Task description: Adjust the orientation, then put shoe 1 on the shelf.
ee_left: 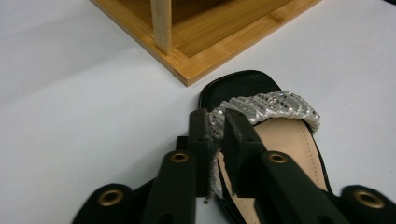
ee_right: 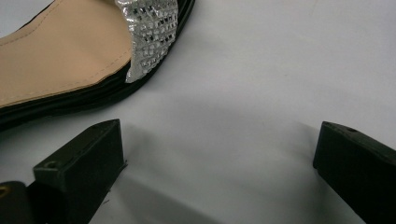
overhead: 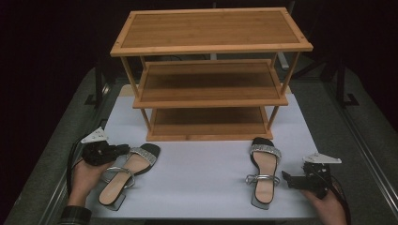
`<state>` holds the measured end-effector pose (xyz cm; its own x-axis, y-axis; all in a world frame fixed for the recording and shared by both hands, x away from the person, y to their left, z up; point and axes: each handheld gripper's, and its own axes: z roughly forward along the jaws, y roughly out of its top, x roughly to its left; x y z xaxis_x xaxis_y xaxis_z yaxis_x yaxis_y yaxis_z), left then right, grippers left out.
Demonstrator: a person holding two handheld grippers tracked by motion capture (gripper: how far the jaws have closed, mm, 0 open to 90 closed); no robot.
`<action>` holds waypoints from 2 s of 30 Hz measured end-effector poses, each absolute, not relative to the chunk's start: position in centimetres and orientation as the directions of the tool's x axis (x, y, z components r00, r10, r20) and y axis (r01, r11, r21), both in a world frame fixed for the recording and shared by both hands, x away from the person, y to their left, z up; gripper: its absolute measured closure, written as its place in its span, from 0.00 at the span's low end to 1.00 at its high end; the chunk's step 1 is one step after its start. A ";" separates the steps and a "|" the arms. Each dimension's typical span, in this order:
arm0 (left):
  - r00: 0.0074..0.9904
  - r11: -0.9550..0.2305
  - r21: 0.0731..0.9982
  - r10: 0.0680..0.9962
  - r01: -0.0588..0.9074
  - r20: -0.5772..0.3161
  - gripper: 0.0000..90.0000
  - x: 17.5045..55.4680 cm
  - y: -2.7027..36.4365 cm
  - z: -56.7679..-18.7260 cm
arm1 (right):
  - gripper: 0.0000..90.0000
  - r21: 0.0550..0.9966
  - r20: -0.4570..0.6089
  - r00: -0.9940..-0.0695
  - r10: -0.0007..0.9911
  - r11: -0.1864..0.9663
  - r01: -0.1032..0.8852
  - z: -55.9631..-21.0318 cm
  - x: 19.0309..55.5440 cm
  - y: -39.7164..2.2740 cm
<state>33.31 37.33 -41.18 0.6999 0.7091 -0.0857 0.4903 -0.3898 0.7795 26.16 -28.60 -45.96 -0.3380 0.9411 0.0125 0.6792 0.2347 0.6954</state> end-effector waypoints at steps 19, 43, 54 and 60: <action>0.556 -0.255 0.772 0.818 0.583 -0.150 0.53 27.5 42.3 -40.5 | 0.01 0.695 0.014 -0.337 0.942 0.233 0.681 -45.9 26.1 -28.6; 0.579 -0.282 0.764 0.803 0.580 -0.143 0.20 20.1 41.6 -40.9 | 0.01 0.694 0.013 -0.338 0.941 0.235 0.681 -45.9 26.2 -28.6; 0.611 -0.311 0.754 0.778 0.578 -0.148 0.16 20.2 38.9 -41.2 | 0.01 0.694 0.014 -0.337 0.941 0.234 0.681 -45.9 26.2 -28.6; 0.613 -0.337 0.727 0.777 0.599 -0.144 0.15 20.4 37.7 -41.9 | 0.01 0.695 0.013 -0.338 0.941 0.235 0.680 -45.9 26.2 -28.6</action>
